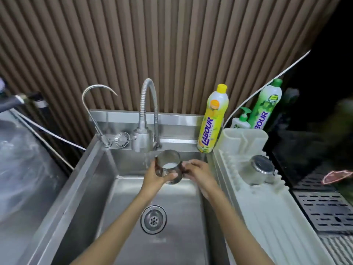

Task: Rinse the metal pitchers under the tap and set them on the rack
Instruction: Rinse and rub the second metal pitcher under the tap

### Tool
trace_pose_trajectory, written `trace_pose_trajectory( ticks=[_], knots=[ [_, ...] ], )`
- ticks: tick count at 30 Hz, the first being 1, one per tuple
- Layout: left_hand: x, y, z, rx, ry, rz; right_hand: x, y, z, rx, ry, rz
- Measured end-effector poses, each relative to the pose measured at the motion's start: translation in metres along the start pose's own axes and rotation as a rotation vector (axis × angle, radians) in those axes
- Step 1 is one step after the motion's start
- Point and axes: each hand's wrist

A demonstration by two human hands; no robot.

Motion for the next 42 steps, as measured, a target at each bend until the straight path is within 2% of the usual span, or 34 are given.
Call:
trace_pose_trajectory(
  ticks=[5,7,9,11,13,16,18,22,25,28,30,33,35,38,40,42],
  knots=[
    [-0.004,0.005,-0.038,0.185,-0.078,0.13,0.015,0.001,0.045,-0.09,-0.193,-0.05],
    [0.002,0.011,-0.048,0.229,-0.208,0.229,0.018,0.004,0.051,-0.129,-0.299,-0.052],
    [0.009,0.019,-0.054,0.254,-0.38,0.298,0.018,0.007,0.053,-0.152,-0.293,-0.043],
    [0.009,0.027,-0.057,0.289,-0.47,0.298,0.012,0.011,0.052,-0.116,-0.185,-0.02],
    [0.004,0.031,-0.055,0.285,-0.453,0.23,0.005,0.014,0.052,-0.015,0.006,-0.019],
    [-0.013,0.026,-0.05,0.2,-0.303,0.099,-0.002,0.017,0.054,0.199,0.401,-0.157],
    [-0.02,0.023,-0.045,0.161,-0.155,0.076,-0.004,0.024,0.057,0.253,0.496,-0.27],
    [-0.019,0.015,-0.041,0.218,0.025,0.187,-0.002,0.027,0.063,0.209,0.173,-0.32],
    [-0.012,0.013,-0.049,0.268,-0.07,0.34,0.003,0.02,0.07,0.052,-0.152,-0.228],
    [-0.002,0.019,-0.059,0.324,-0.199,0.447,0.011,0.018,0.075,-0.083,-0.32,-0.15],
    [0.001,0.025,-0.063,0.392,-0.329,0.459,0.013,0.023,0.077,-0.082,-0.346,-0.131],
    [-0.003,0.035,-0.061,0.469,-0.418,0.344,0.007,0.03,0.075,0.063,-0.147,-0.141],
    [-0.01,0.037,-0.056,0.442,-0.367,0.271,-0.002,0.033,0.07,0.195,0.089,-0.175],
    [-0.017,0.029,-0.047,0.272,-0.133,0.225,-0.017,0.039,0.065,0.333,0.457,-0.31],
    [-0.017,0.02,-0.042,0.188,0.036,0.22,-0.019,0.041,0.068,0.351,0.465,-0.39],
    [-0.015,0.012,-0.043,0.16,0.164,0.254,-0.015,0.04,0.073,0.269,0.22,-0.4]
  ],
)
Point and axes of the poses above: each hand's wrist, its own y-axis away from the middle knuckle, its own z-axis out of the palm, x = y × z, and after that the axes turned 2 degrees about -z, right-handed
